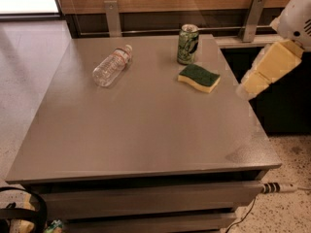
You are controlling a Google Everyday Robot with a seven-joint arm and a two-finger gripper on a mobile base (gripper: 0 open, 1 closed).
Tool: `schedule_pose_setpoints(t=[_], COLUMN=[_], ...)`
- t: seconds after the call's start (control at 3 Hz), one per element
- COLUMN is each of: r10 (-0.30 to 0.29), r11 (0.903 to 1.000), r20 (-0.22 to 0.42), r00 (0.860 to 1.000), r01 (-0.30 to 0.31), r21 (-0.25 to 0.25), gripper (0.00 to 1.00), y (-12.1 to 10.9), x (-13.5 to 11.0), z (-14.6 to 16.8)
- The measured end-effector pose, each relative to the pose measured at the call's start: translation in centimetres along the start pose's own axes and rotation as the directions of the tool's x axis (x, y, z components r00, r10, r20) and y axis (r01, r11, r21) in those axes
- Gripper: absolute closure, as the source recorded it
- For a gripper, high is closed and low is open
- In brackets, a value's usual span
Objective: Place water bottle upright
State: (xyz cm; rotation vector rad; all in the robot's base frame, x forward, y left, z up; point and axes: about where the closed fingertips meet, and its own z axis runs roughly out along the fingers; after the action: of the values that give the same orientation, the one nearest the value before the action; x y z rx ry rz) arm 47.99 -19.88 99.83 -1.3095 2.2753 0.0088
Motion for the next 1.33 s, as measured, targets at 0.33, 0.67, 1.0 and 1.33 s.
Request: schedule_pose_setpoints(t=[0.33,0.67,1.0,1.33], r10=[0.171,0.279,0.281,0.339], r11=[0.9852,0.9604,0.9598,0.9406], r20=[0.102,0.117,0.116,0.11], r00=[0.98,0.953,0.953,0.934], r01=[-0.17,-0.276,-0.278,-0.335], r21=[-0.025,-0.038,-0.038,-0.056], gripper=[0.0,0.0,0.0,0.0], y=[-1.4,-1.6,-1.5,-2.4], x=[-4.3,-5.1,-5.0,-5.4], z=[1.5,1.6,1.6,1.8])
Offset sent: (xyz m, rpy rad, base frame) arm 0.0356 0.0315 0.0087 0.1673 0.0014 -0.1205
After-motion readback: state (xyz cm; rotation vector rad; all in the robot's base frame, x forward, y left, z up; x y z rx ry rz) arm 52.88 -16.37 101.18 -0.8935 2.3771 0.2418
